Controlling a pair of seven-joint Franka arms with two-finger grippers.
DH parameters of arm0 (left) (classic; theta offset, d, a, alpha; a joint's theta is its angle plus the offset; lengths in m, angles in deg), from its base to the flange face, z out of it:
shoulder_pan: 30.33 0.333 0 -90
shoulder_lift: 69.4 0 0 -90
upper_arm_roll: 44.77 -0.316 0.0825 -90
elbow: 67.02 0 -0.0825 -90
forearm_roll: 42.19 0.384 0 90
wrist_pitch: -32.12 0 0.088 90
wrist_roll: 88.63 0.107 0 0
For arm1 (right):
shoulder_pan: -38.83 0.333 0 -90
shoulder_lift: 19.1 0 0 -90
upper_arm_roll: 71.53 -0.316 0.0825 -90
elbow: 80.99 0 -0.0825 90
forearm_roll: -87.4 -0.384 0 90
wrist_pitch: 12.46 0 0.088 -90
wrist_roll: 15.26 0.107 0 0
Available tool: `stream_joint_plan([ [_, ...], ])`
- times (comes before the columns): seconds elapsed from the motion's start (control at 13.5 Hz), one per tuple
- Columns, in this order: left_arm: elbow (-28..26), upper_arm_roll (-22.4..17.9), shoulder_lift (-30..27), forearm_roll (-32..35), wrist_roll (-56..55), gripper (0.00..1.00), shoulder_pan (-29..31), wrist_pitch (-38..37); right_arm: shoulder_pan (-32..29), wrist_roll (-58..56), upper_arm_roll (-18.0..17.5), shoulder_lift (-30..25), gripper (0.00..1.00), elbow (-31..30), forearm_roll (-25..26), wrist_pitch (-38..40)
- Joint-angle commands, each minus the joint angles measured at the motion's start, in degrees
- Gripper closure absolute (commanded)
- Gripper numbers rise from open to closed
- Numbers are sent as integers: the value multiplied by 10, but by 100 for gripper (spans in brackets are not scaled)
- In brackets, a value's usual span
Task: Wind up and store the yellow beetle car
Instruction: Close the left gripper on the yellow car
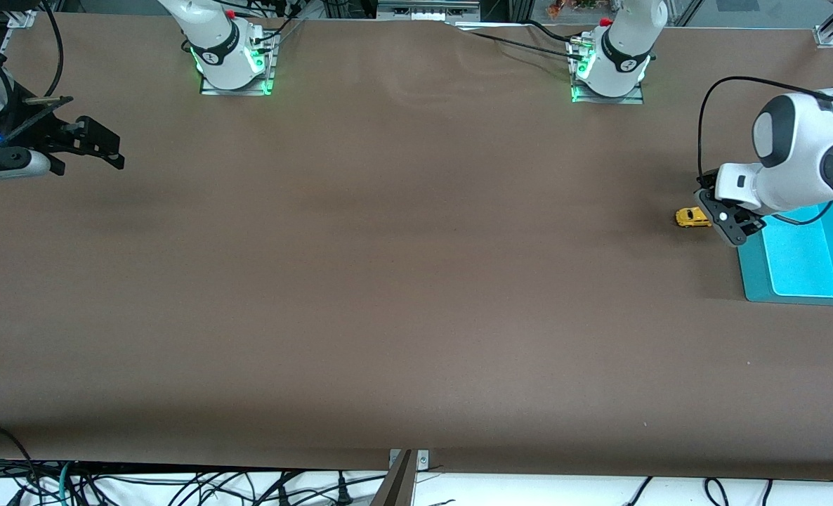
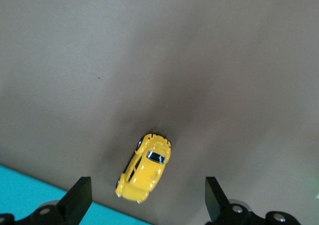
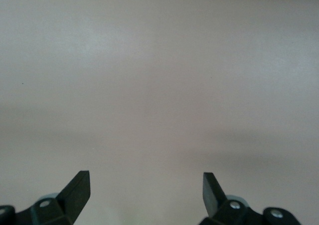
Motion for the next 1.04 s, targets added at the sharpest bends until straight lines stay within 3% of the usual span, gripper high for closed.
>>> stream_joint_plan([
  [0.0,-18,8,32,47,46,0,39,72,-1,5,2,5,0,18,1,11],
  [0.37,-51,9,46,53,99,0,63,127,0,7,2,4,0,17,0,45],
  [0.59,-99,8,65,83,117,0,85,251,-3,6,4,10,0,18,0,40],
  [0.81,-99,8,93,138,119,0,107,301,-4,7,10,11,0,16,0,46],
  [0.89,-99,8,100,140,120,9,111,308,-4,7,10,12,0,17,0,45],
  [0.96,-99,8,100,143,121,45,111,311,-4,7,10,12,0,17,0,44],
])
